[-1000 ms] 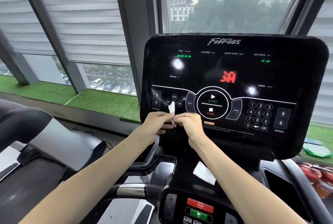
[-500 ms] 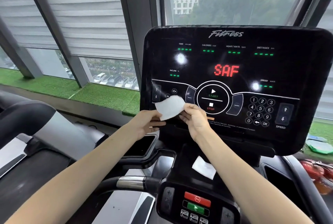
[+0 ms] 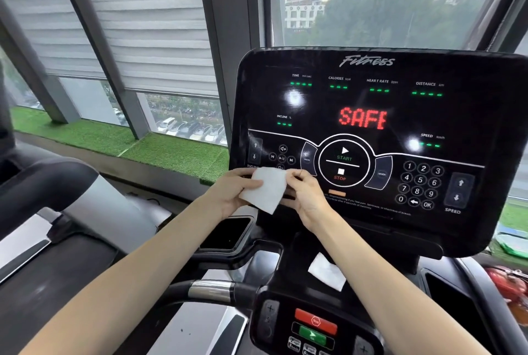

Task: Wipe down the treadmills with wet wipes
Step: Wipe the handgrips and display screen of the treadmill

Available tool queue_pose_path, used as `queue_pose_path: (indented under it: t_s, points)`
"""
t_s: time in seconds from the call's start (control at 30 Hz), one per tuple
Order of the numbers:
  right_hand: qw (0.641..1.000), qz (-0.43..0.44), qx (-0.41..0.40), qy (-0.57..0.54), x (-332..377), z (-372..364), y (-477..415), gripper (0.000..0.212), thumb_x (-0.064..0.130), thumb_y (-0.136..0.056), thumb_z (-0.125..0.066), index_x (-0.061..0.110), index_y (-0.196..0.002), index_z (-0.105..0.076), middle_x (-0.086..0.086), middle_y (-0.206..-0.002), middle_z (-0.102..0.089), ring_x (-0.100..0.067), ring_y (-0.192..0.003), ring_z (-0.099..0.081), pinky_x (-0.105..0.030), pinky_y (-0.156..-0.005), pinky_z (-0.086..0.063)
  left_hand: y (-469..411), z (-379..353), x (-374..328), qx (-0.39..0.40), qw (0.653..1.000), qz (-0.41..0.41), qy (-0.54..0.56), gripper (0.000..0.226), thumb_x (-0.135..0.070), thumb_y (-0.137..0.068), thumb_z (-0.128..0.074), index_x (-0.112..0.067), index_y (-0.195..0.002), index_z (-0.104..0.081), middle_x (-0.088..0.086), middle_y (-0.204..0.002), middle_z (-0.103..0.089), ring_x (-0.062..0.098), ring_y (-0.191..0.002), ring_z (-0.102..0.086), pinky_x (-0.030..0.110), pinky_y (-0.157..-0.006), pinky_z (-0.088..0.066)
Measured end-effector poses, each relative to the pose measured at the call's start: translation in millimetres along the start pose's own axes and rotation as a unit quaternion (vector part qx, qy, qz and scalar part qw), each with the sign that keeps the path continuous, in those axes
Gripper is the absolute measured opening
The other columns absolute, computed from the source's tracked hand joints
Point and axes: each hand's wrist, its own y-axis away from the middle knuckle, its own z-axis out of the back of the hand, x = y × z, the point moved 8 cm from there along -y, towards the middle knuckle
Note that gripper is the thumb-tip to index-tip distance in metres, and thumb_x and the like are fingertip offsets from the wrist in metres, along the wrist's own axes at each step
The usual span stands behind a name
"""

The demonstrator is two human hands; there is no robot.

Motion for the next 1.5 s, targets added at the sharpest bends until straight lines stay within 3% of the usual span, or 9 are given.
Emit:
queue_pose_path:
  t_s: [0.13, 0.37, 0.57, 0.77, 0.87, 0.93, 1.1, 1.37, 1.5]
  points:
    - [0.991, 0.053, 0.011, 0.123, 1, 2, 2, 0.053, 0.004, -0.086, -0.067, 0.03, -0.126, -0.043, -0.011, -0.102, -0.058, -0.019, -0.087, -0.063, -0.034, -0.08, -0.058, -2, 7, -2, -0.042, 0.999, -0.034, -0.001, 0.048, 0.01, -0.082, -0.064, -0.005, -0.126, -0.054, 0.013, -0.094, -0.065, 0.025, -0.082, -0.064, 0.032, -0.061, -0.054]
    - [0.932, 0.14, 0.016, 0.334, 5, -14, 6, 0.036, 0.012, -0.076, -0.079, 0.03, -0.102, -0.063, 0.0, -0.114, -0.041, -0.017, -0.103, -0.053, -0.025, -0.096, -0.046, 5, 6, -12, -0.029, 0.994, -0.092, -0.05, 0.052, 0.008, -0.084, -0.064, -0.013, -0.129, -0.049, 0.009, -0.093, -0.059, 0.019, -0.078, -0.063, 0.024, -0.057, -0.052]
    - [0.928, 0.184, -0.049, 0.32, 10, -14, 4, 0.009, 0.013, -0.079, -0.075, 0.021, -0.081, -0.07, -0.01, -0.107, -0.056, -0.005, -0.093, -0.048, -0.004, -0.075, -0.037, 6, 19, -5, -0.006, 0.985, -0.151, -0.083, 0.054, -0.007, -0.08, -0.075, -0.018, -0.127, -0.053, 0.001, -0.119, -0.057, 0.013, -0.105, -0.057, 0.029, -0.088, -0.048]
    - [0.907, 0.174, -0.023, 0.384, -5, -25, 1, 0.018, 0.021, -0.084, -0.072, 0.021, -0.101, -0.066, 0.002, -0.106, -0.052, -0.007, -0.086, -0.052, -0.011, -0.08, -0.042, -6, 42, 11, -0.098, 0.99, -0.098, -0.019, 0.009, -0.003, -0.086, -0.065, -0.006, -0.093, -0.063, 0.008, -0.088, -0.065, 0.021, -0.083, -0.061, 0.028, -0.071, -0.051]
    - [0.81, 0.211, -0.049, 0.545, -10, -22, 1, 0.023, 0.025, -0.09, -0.063, 0.016, -0.111, -0.065, 0.001, -0.114, -0.054, -0.018, -0.106, -0.05, -0.032, -0.097, -0.04, -9, 67, -34, -0.274, 0.882, -0.192, -0.332, 0.013, -0.004, -0.088, -0.057, -0.011, -0.077, -0.052, 0.0, -0.071, -0.049, 0.019, -0.069, -0.046, 0.024, -0.053, -0.031]
    - [0.769, 0.204, -0.05, 0.604, -16, -20, 2, 0.024, 0.024, -0.094, -0.056, 0.015, -0.115, -0.063, 0.0, -0.119, -0.054, -0.02, -0.113, -0.048, -0.032, -0.1, -0.036, -10, 57, -56, -0.294, 0.791, -0.262, -0.468, 0.012, -0.002, -0.09, -0.05, -0.012, -0.085, -0.05, -0.004, -0.078, -0.047, 0.015, -0.072, -0.044, 0.023, -0.054, -0.027]
    - [0.768, 0.199, -0.031, 0.608, -27, -17, 6, 0.026, 0.022, -0.095, -0.053, 0.013, -0.118, -0.061, 0.0, -0.12, -0.051, -0.018, -0.119, -0.044, -0.03, -0.1, -0.04, -26, 8, -51, -0.218, 0.585, -0.443, -0.644, 0.033, 0.017, -0.059, -0.069, -0.004, -0.083, -0.06, 0.009, -0.079, -0.057, 0.024, -0.063, -0.054, 0.031, -0.049, -0.041]
    - [0.781, 0.2, -0.028, 0.591, -32, -8, 8, 0.021, 0.018, -0.094, -0.055, 0.011, -0.112, -0.063, 0.004, -0.114, -0.053, -0.014, -0.112, -0.044, -0.02, -0.084, -0.039, -26, 16, -14, -0.173, 0.465, -0.506, -0.706, 0.025, 0.01, -0.06, -0.073, -0.005, -0.079, -0.066, 0.008, -0.08, -0.061, 0.025, -0.068, -0.057, 0.035, -0.065, -0.046]
    - [0.767, 0.221, -0.044, 0.6, -31, -12, 11, 0.021, 0.019, -0.093, -0.055, 0.011, -0.11, -0.064, 0.005, -0.113, -0.056, -0.014, -0.108, -0.045, -0.02, -0.082, -0.038, -30, 27, 7, -0.123, 0.513, -0.463, -0.713, 0.034, -0.002, -0.052, -0.085, -0.01, -0.081, -0.069, 0.002, -0.082, -0.059, 0.021, -0.073, -0.057, 0.032, -0.068, -0.045]
